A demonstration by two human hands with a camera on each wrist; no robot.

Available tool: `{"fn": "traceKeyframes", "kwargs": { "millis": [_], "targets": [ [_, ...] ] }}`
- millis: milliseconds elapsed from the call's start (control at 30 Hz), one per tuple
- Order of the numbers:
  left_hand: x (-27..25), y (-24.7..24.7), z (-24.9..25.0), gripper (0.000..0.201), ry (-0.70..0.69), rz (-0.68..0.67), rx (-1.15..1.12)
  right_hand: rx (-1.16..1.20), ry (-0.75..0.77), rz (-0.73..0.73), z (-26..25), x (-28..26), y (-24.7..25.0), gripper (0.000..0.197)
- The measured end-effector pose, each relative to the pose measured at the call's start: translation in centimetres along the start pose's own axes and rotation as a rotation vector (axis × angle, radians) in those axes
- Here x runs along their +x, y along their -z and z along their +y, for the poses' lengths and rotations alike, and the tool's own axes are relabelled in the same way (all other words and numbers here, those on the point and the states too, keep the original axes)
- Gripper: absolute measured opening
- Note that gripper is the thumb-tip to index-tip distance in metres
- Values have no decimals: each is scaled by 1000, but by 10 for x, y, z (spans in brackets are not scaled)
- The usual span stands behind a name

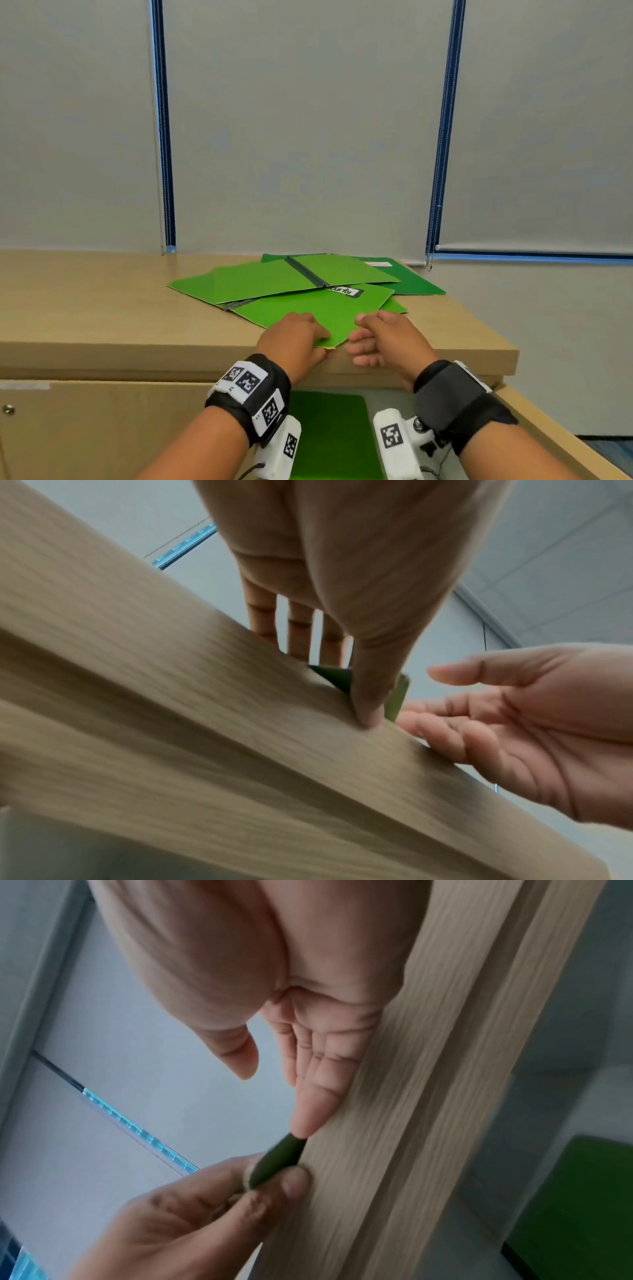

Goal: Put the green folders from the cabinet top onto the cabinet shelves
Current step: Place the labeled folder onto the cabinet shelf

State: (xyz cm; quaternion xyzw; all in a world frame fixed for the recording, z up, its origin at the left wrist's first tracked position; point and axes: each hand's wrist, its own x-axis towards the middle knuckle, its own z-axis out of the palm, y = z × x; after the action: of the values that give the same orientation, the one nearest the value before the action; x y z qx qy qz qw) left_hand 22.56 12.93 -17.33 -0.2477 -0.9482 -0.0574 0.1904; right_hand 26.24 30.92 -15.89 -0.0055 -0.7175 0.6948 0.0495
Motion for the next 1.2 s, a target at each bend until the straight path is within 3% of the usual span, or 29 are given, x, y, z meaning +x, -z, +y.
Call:
{"fn": "traceKeyframes", "kwargs": {
  "millis": [167, 267, 333, 400, 467, 600, 800, 867, 1000, 1133, 1200],
  "targets": [
    [-12, 14, 10, 31, 24, 242, -119, 64, -81, 44, -11, 5, -2, 35],
    [-22, 20, 21, 35, -31, 299, -161, 221, -107, 27, -18, 10, -4, 31],
    [-27, 25, 28, 50, -65, 277, -206, 303, -103, 34, -29, 12, -5, 18],
    [-32, 34, 29, 73, -55, 266, -317, 298, -61, 59, -45, 16, -2, 24],
    [-34, 41, 23, 83, -28, 317, -446, 266, -3, 55, -65, 17, 3, 32],
    [-32, 55, 4, 67, 68, 455, -599, 251, 103, 10, -107, 4, 18, 36],
    [-16, 76, -30, 68, 351, 327, -699, 296, 226, -94, -140, -24, 41, 38],
    [-8, 84, -37, 73, 386, 296, -742, 304, 261, -121, -144, -31, 47, 41],
    [3, 110, -35, 102, 377, 304, -803, 348, 318, -166, -145, -42, 57, 44],
    [-2, 135, -24, 57, 307, 335, -946, 390, 376, -207, -141, -50, 64, 51],
    [-6, 145, -16, 52, 252, 350, -996, 416, 410, -222, -139, -54, 66, 52]
  ]
}}
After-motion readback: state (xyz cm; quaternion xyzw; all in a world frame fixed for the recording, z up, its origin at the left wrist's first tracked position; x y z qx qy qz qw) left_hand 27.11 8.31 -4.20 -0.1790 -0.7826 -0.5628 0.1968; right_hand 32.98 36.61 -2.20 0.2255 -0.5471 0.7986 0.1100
